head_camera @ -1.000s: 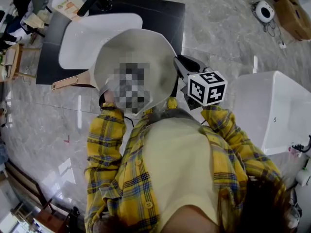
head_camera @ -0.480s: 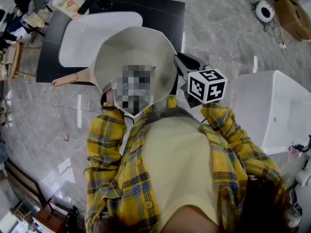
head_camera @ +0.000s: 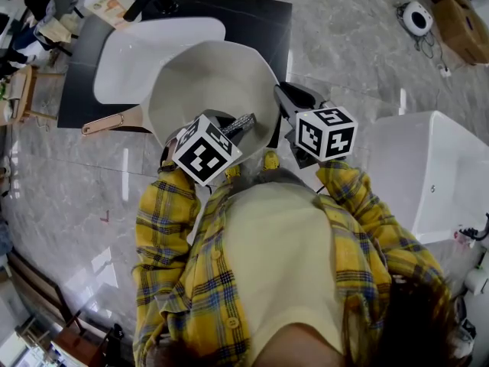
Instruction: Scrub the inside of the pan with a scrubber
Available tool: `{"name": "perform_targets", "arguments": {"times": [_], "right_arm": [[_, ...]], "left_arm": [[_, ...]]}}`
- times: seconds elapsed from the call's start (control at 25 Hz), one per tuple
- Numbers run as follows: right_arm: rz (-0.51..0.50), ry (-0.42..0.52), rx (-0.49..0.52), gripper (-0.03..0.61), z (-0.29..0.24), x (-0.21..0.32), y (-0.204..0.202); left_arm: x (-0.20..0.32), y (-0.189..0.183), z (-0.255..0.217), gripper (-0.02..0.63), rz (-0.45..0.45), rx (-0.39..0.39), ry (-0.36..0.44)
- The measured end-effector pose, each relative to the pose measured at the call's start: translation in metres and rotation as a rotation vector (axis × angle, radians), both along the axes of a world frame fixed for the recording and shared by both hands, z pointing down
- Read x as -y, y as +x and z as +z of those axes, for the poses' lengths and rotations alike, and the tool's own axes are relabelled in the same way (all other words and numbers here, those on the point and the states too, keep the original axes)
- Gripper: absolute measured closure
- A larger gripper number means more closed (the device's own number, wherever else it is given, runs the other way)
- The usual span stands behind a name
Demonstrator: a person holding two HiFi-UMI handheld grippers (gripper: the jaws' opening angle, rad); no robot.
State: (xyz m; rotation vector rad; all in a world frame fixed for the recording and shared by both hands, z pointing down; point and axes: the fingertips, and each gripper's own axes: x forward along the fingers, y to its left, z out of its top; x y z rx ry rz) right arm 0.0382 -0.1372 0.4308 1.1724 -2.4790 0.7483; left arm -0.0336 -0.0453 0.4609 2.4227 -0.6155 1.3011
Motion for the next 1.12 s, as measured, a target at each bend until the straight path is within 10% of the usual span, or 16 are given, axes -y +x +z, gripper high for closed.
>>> {"name": "perform_targets", "arguments": {"times": [0.32,0.52,1.12], "right_arm": [[-0.001,0.000,-0.003,0.561,0.000,0.000,-0.001],[-0.002,0.000,-0.003,0.561,0.000,0.001,-0.001],[-0.006,0.000,-0.013,0.561,0.001,0.002,-0.003]], "left_arm": [[-0.001,0.002,-0.025,0.523,-0.051,-0.179,-0.071],[0.023,-0.020,-0.047,0.523,-0.170,-0.248,0.018],[0.094,-0.090,-0.047,0.523,-0.299,0.246,0.560]]}}
